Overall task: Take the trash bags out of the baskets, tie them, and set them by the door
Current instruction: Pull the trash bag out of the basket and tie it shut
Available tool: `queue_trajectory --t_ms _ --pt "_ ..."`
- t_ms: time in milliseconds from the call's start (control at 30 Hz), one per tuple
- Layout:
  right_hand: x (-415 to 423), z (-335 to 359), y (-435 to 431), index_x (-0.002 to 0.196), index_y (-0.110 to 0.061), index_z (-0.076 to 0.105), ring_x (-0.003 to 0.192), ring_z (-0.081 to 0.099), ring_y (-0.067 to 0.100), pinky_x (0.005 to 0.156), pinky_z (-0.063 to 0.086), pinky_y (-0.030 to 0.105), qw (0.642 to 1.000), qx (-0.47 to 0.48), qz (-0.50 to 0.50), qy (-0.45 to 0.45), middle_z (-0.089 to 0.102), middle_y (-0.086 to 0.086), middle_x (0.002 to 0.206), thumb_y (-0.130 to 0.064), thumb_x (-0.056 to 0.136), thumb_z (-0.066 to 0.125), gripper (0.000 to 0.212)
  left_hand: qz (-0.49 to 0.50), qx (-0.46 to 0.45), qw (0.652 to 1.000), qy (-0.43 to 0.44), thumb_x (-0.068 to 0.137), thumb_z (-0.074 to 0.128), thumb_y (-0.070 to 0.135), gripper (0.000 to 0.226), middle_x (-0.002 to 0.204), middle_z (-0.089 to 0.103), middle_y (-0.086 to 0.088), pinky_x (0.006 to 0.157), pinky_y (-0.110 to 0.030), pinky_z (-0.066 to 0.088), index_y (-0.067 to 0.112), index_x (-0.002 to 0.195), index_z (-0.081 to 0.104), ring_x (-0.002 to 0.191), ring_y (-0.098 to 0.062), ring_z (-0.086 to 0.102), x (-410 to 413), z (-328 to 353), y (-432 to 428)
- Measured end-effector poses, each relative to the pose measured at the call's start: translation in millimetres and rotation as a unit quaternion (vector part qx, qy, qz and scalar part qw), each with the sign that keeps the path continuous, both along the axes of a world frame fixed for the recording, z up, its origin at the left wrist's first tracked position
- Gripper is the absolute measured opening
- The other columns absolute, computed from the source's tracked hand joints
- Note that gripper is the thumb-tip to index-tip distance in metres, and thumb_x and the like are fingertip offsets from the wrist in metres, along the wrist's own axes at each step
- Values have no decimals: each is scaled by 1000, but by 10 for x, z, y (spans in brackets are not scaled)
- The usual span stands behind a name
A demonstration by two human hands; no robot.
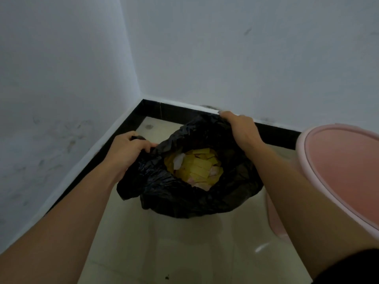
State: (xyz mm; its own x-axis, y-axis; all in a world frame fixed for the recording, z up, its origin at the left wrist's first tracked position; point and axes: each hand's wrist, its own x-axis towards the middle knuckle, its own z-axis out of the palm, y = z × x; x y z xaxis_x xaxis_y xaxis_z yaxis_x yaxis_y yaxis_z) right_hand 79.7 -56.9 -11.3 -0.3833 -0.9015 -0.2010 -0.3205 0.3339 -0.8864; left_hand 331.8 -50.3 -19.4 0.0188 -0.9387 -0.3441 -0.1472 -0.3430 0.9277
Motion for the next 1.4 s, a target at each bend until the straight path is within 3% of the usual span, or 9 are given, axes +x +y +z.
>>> queue_trajectory --t_ms 100,233,300,533,767,933,1133,1267,1400 --pt "-21 -50 -42 105 -5 70 87 66 27 80 56 38 998 64 12 -20 69 11 100 -46 65 71 57 -30 -9 997 -74 73 49 -13 34 101 70 -14 76 -35 55 14 93 56 92 -23 67 21 0 -18" --pt "-46 -70 32 82 -1 75 62 56 17 51 47 20 992 66 93 53 63 6 69 1 77 64 12 -179 31 960 -211 73 49 -12 62 115 65 -6 77 -30 53 21 125 57 96 -19 62 -26 16 -19" --pt "-79 -37 45 67 -13 72 50 51 12 41 40 15 993 11 89 76 60 5 60 10 79 53 32 -256 56 930 -259 73 51 -10 66 118 64 -6 73 -27 50 20 131 54 97 -19 61 -91 35 -22" --pt "-244 229 106 84 -15 67 56 49 12 43 37 17 960 -123 91 233 55 2 71 16 68 47 41 -216 -28 929 -300 81 69 9 15 87 69 5 79 -21 48 20 88 77 85 -9 60 -275 -25 -61" --pt "-536 203 140 84 -7 58 77 53 22 63 43 30 939 -134 -15 316 55 5 82 -5 84 49 9 -90 -181 886 -417 89 57 9 19 80 67 -8 61 -25 45 15 98 72 68 -18 58 -228 -100 -70" --pt "-585 321 208 72 -9 52 67 57 28 62 45 32 992 -41 -29 114 57 13 70 -26 86 51 22 12 -325 838 -438 95 50 15 24 95 65 -15 70 -30 37 14 113 65 90 -30 59 -209 -67 -88" --pt "-585 557 386 95 -10 63 81 63 26 72 51 36 993 106 43 22 66 5 90 -59 88 50 51 -193 -493 728 -436 85 46 46 42 101 58 -9 76 -40 49 14 106 63 96 -28 54 -633 52 312" --pt "-573 573 474 82 -15 57 73 60 23 65 49 33 987 135 62 -58 62 3 81 -44 99 38 39 -411 -306 666 -542 80 41 75 79 129 50 -3 85 -32 44 22 139 37 115 -24 51 -1086 -192 713" --pt "-538 564 519 82 -10 58 76 64 24 62 54 38 965 77 -12 -249 63 10 85 -30 102 38 35 -414 -252 644 -591 93 52 30 53 124 52 -12 67 -28 40 9 138 35 106 -27 55 -1198 -425 817"
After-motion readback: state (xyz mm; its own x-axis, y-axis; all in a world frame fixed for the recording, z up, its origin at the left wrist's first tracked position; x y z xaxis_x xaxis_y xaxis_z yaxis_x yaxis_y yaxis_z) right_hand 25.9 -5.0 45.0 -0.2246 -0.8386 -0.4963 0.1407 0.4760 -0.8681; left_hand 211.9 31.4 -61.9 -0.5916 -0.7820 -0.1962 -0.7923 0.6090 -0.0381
